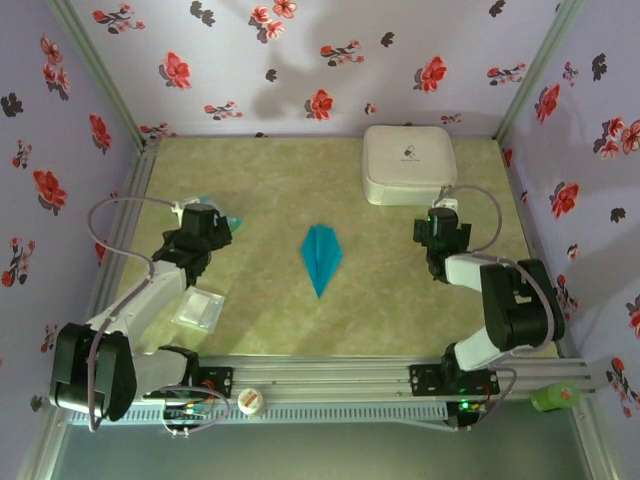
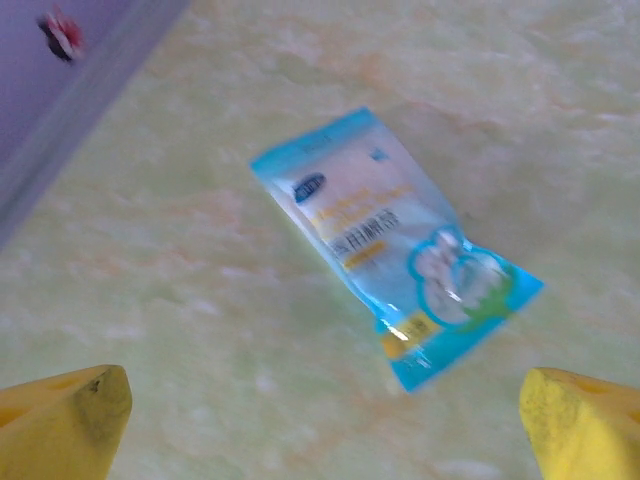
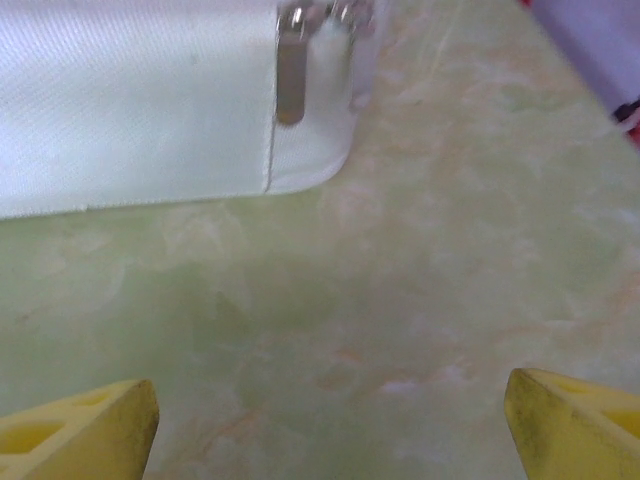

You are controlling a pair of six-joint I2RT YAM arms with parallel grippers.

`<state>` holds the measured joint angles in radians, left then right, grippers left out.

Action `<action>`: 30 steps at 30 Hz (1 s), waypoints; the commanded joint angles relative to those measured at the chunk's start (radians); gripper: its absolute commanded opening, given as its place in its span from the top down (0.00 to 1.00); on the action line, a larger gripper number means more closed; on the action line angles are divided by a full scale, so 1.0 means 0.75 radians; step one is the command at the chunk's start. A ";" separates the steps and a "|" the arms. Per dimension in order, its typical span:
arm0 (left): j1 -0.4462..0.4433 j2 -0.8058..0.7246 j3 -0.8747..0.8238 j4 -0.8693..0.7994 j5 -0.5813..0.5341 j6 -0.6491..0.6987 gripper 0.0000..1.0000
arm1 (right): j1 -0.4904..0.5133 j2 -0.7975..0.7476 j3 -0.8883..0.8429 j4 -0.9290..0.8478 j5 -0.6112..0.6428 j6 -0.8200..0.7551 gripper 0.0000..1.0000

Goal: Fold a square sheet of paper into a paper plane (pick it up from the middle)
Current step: Reset both arms

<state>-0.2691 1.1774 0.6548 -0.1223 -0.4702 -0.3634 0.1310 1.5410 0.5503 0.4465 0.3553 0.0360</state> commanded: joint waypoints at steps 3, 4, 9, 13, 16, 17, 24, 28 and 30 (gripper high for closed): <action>0.079 -0.050 -0.189 0.478 -0.028 0.375 0.00 | -0.181 -0.023 -0.134 0.406 -0.412 0.052 0.10; 0.086 -0.045 -0.235 0.583 -0.029 0.411 0.00 | -0.183 -0.005 -0.199 0.518 -0.409 0.051 0.10; 0.158 0.129 -0.380 1.005 0.057 0.503 0.00 | -0.176 0.023 -0.222 0.594 -0.279 0.083 0.02; 0.170 0.268 -0.370 1.190 0.113 0.545 0.00 | -0.169 0.017 -0.224 0.589 -0.228 0.089 0.01; 0.194 0.391 -0.357 1.302 0.176 0.561 0.00 | -0.164 0.022 -0.231 0.606 -0.205 0.089 0.01; 0.205 0.427 -0.358 1.357 0.181 0.559 0.00 | -0.164 0.020 -0.228 0.600 -0.206 0.090 0.01; 0.341 0.499 -0.355 1.383 0.348 0.450 0.00 | -0.164 0.022 -0.224 0.599 -0.209 0.089 0.01; 0.347 0.488 -0.358 1.368 0.359 0.450 0.00 | -0.164 0.023 -0.225 0.599 -0.210 0.089 0.01; 0.347 0.491 -0.364 1.382 0.340 0.450 0.00 | -0.164 0.022 -0.225 0.599 -0.210 0.087 0.01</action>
<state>-0.0166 1.5372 0.3656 0.8612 -0.2234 -0.0120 0.0010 1.5597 0.3637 0.8642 0.1772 0.0891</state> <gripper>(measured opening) 0.996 0.992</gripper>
